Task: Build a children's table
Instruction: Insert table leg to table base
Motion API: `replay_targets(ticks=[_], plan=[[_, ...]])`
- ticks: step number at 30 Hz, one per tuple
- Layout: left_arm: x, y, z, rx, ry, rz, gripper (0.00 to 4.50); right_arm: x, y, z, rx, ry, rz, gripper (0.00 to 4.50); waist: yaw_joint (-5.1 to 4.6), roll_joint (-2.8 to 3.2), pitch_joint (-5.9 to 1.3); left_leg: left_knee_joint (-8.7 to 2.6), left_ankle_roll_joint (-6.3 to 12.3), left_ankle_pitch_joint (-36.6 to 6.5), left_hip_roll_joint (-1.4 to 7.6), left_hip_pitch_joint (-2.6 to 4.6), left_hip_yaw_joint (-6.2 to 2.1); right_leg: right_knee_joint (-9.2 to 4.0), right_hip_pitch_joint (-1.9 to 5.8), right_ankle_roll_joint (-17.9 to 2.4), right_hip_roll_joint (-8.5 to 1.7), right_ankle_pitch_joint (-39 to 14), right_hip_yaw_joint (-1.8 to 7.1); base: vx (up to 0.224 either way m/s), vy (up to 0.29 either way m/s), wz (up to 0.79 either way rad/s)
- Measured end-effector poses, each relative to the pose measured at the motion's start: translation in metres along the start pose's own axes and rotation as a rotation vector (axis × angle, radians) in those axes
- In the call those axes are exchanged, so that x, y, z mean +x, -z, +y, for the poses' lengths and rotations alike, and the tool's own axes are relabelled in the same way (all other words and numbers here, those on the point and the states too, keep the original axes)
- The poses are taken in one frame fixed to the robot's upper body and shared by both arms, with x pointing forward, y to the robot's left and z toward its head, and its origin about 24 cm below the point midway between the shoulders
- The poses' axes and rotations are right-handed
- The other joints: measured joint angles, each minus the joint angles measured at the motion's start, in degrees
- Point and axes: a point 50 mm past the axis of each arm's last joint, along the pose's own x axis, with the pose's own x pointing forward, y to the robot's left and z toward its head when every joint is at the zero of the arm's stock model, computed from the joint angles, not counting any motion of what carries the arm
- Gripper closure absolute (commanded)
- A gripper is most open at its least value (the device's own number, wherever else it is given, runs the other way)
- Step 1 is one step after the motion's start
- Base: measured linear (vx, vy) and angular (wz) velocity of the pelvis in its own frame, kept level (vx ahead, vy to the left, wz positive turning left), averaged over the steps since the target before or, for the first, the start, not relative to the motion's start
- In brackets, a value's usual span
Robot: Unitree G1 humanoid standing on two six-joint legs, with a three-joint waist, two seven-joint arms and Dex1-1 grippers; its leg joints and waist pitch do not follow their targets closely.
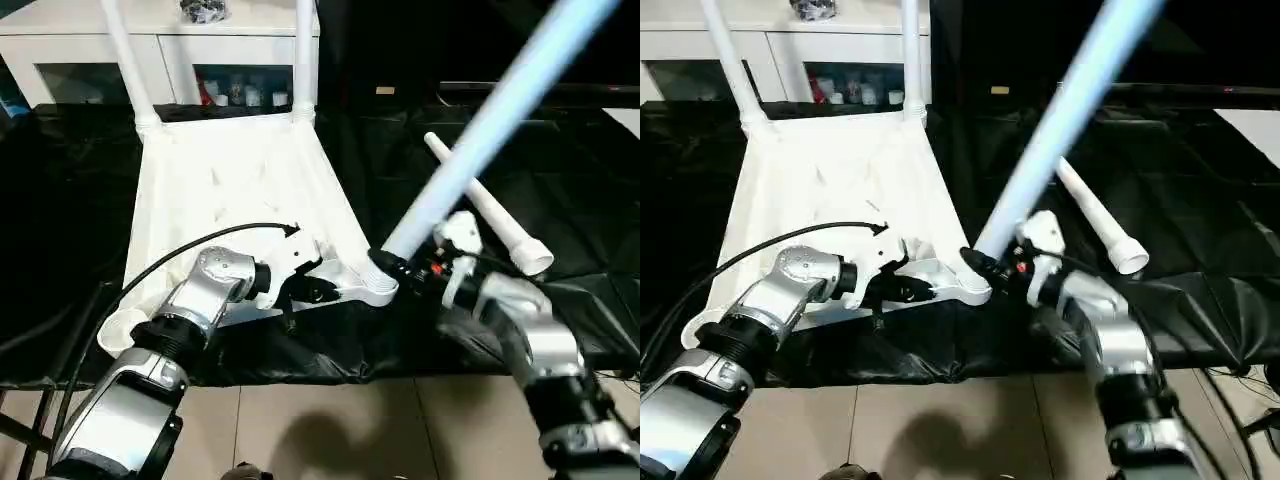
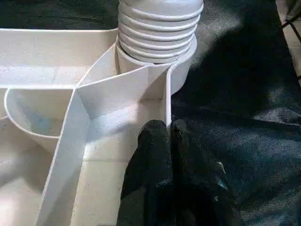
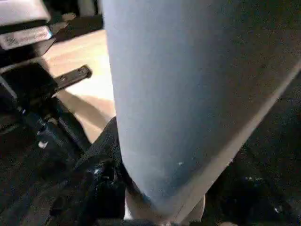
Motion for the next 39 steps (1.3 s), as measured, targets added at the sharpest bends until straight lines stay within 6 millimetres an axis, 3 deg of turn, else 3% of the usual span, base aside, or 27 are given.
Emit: replay_targets(ticks=[15,24,39], plan=[[-0.016,0.005,0.002,0.066,0.122,0.035,4.50,0.002,-0.003,0.007,-0.064,-0.215,0.066,2.63,0.41,-0.27,-0.17,-0.16,-0.01,0.0,-0.01,0.01,-0.01,-0.07,0.02,0.0,0.00,0.0,-0.02,0.000,0.000,0.00],[-0.030,0.009,0.002,0.093,0.228,0.072,4.50,0.006,-0.004,0.021,-0.104,-0.379,0.075,2.63,1.42,-0.27,-0.19,-0.33,-0.03,0.0,-0.01,0.04,0.00,-0.11,0.05,-0.1,0.00,0.0,-0.02,0.000,0.000,0.00],[-0.027,0.009,0.005,0.093,0.242,0.091,4.50,0.007,-0.002,0.022,-0.105,-0.387,0.080,2.63,1.87,-0.26,-0.18,-0.40,-0.04,0.0,-0.03,0.47,0.01,-0.12,0.42,0.1,0.00,-0.2,0.01,0.000,0.000,0.00]])
